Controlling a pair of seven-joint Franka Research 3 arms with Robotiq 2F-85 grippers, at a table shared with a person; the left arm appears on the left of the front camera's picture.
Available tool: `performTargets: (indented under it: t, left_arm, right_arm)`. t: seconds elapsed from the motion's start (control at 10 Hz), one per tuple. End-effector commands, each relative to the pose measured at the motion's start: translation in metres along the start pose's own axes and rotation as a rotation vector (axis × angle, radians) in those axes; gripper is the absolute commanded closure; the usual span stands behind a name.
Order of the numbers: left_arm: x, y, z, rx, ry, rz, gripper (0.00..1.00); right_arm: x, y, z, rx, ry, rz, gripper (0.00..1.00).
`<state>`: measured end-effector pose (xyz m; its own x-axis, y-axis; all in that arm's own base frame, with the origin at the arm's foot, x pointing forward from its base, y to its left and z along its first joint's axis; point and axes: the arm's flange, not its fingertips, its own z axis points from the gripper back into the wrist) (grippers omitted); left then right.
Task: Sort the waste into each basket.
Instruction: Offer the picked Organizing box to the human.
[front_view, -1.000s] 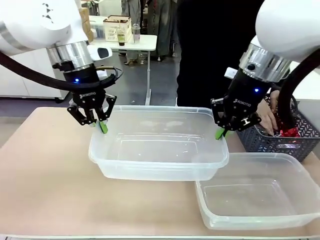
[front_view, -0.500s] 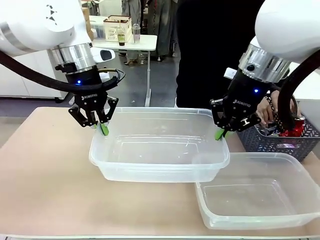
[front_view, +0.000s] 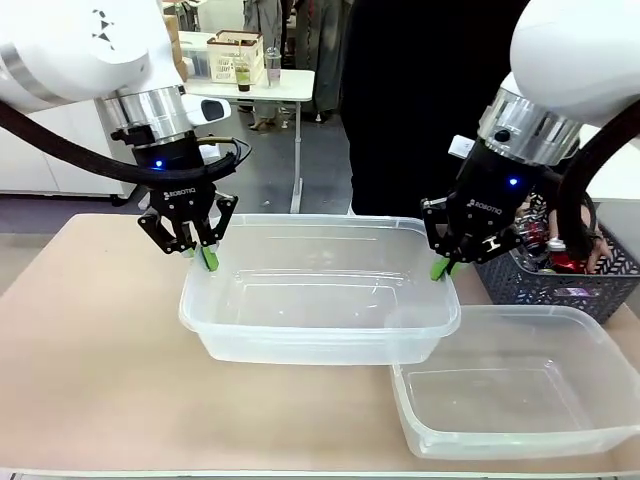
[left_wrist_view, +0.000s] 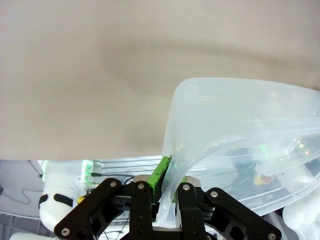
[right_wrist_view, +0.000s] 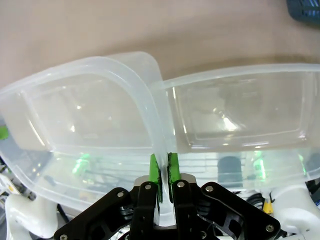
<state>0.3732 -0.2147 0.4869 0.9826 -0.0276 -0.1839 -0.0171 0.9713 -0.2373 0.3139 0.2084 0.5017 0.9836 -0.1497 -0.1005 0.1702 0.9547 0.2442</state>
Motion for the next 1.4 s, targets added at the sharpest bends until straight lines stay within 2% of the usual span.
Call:
performTargets:
  t: [0.0, 1.3]
  left_arm:
    - [0.0006, 0.0045, 0.0081, -0.007, -0.005, 0.012, 0.94]
    - [0.0006, 0.0045, 0.0081, -0.007, -0.005, 0.012, 0.94]
  right_arm:
    - [0.0021, -0.0017, 0.0010, 0.005, 0.005, -0.006, 0.92]
    - [0.0021, -0.0017, 0.0010, 0.005, 0.005, -0.006, 0.92]
